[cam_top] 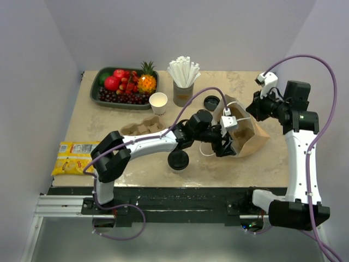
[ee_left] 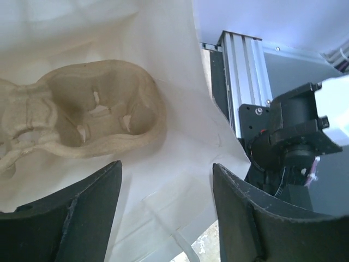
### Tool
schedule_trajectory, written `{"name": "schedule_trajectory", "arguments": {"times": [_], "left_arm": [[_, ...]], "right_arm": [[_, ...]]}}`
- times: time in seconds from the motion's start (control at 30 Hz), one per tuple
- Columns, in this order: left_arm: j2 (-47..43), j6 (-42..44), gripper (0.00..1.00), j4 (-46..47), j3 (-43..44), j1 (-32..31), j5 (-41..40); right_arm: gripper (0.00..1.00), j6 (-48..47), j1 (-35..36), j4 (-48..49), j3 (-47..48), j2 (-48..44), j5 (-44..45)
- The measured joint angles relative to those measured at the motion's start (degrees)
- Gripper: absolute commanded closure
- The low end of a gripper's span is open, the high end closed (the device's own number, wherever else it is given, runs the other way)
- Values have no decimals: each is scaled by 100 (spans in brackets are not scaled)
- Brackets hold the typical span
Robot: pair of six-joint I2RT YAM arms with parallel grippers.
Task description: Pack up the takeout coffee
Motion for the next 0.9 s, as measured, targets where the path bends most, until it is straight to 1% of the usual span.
{"name": "schedule_trajectory", "arguments": {"times": [0.07, 0.2, 0.3, 0.37, 0.6, 0.77, 0.9], "left_arm": [[0, -151, 32, -39, 37, 24, -103], [52, -752, 38, -136, 234, 201, -551], [227, -1097, 39, -149, 555, 315, -885], [420, -1154, 39, -140, 715, 343, -1062], [955, -1056, 38, -4, 925, 118, -1585], [1209, -774, 38, 133, 927, -26, -1790], [1226, -354, 35, 245, 927, -66, -1816]], "right_arm": [[100, -4, -2, 0, -2, -13, -55], [100, -9, -2, -7, -4, -17, -219], [100, 22, -4, -116, 24, -2, -487], [100, 118, -4, -219, 114, 33, -697], [100, 562, -9, -111, 236, 0, -1014], [100, 887, -9, 33, 146, -72, -1058], [100, 929, -15, 57, 114, -72, -1108]]}}
